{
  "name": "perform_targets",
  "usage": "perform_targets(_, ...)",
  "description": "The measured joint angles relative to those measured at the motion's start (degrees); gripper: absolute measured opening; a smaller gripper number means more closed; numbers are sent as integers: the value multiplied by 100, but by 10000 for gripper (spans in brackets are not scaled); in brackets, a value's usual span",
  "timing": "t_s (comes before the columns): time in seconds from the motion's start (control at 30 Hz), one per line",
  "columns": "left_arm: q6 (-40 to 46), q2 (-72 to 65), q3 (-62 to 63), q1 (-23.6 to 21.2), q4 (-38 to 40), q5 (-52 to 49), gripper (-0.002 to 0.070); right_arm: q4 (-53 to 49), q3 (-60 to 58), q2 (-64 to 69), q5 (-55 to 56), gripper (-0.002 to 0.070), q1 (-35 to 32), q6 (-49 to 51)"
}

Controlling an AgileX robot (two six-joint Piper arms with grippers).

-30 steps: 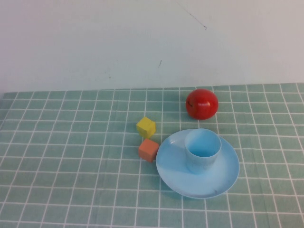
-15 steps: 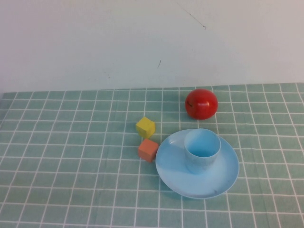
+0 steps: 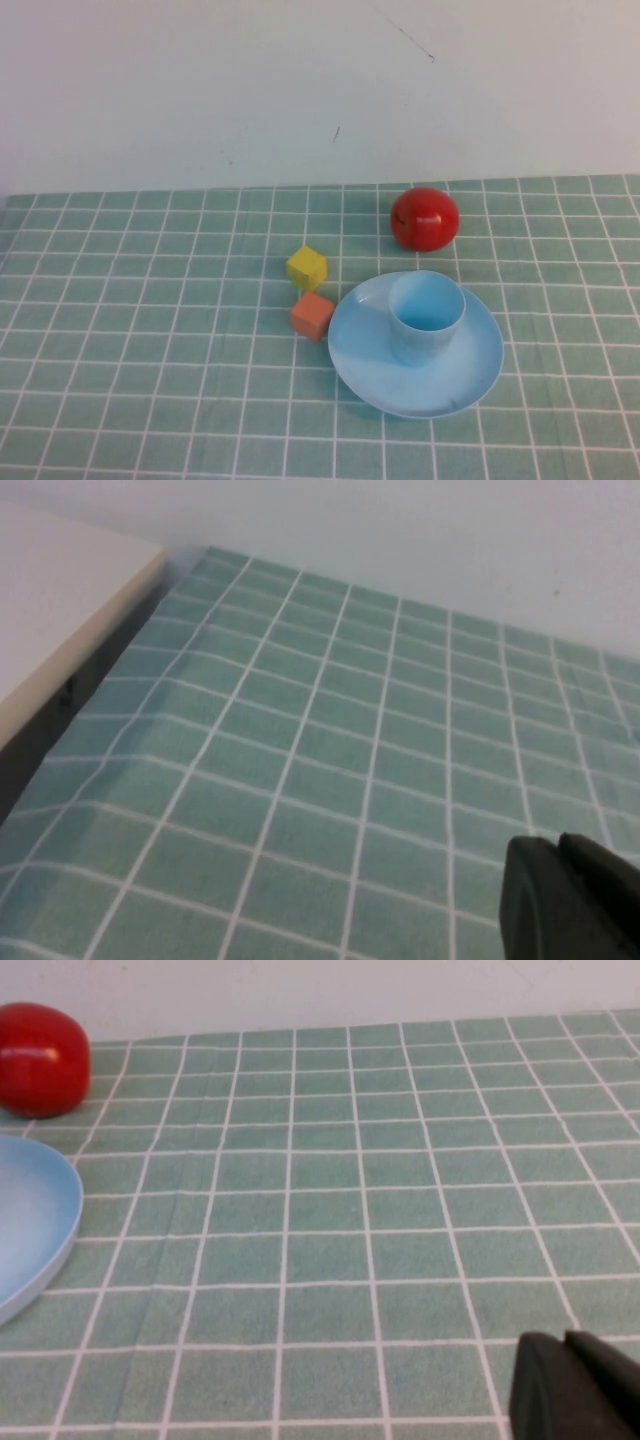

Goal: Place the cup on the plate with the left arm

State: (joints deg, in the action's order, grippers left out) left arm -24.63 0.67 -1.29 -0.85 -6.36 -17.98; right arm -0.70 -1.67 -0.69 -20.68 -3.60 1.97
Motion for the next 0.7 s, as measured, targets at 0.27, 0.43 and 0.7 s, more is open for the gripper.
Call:
perform_targets(0.27, 604, 0, 0, -61, -193, -210, 0, 0, 0, 0, 0, -2, 0, 0)
perform_targets(0.43, 643, 0, 0, -61, -220, -210, 0, 0, 0, 0, 0, -2, 0, 0)
perform_targets(0.7, 665, 0, 0, -41, -248, -200, -1, 0, 0, 0, 0, -2, 0, 0)
